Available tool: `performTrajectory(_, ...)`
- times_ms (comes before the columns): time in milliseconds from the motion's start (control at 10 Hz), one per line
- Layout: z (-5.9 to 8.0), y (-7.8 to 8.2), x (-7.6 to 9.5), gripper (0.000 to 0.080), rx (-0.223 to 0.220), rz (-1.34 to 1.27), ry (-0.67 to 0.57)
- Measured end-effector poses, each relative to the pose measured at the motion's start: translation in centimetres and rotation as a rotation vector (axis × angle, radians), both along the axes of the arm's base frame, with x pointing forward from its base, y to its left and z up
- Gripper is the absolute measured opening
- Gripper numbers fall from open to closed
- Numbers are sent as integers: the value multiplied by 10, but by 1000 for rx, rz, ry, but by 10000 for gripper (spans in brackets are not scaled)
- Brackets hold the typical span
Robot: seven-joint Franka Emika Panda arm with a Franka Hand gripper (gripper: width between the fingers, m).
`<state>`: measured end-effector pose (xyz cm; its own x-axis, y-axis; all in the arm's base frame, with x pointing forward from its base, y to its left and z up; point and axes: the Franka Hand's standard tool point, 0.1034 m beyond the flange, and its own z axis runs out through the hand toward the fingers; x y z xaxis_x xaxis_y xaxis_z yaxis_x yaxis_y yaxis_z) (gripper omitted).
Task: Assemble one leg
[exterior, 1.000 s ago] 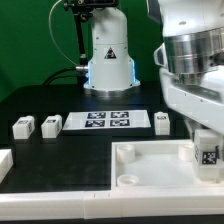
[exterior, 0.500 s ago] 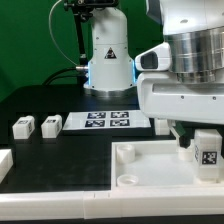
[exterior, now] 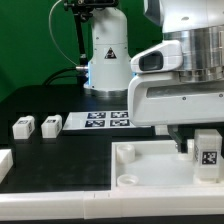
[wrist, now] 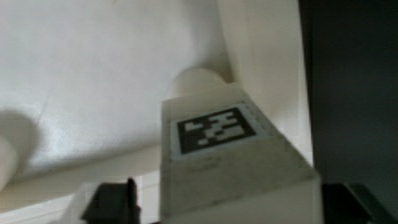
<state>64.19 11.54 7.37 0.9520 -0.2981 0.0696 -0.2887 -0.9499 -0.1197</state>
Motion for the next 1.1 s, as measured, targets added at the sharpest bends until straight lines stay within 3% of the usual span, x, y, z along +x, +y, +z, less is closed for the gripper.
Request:
performTrajectory(100, 0, 0, 0, 322, 10, -92, 10)
performTrajectory(200, -1, -2, -1, 294, 20, -214, 22)
performTrajectory(400, -2, -3, -1, 294, 44, -480, 48)
performTrajectory(600, -2, -4, -3, 294, 97, -954, 92)
performTrajectory(800, -3, -2, -5, 294, 207, -1397, 138)
performTrajectory(1100, -3, -1, -6, 294, 192, -1288, 129)
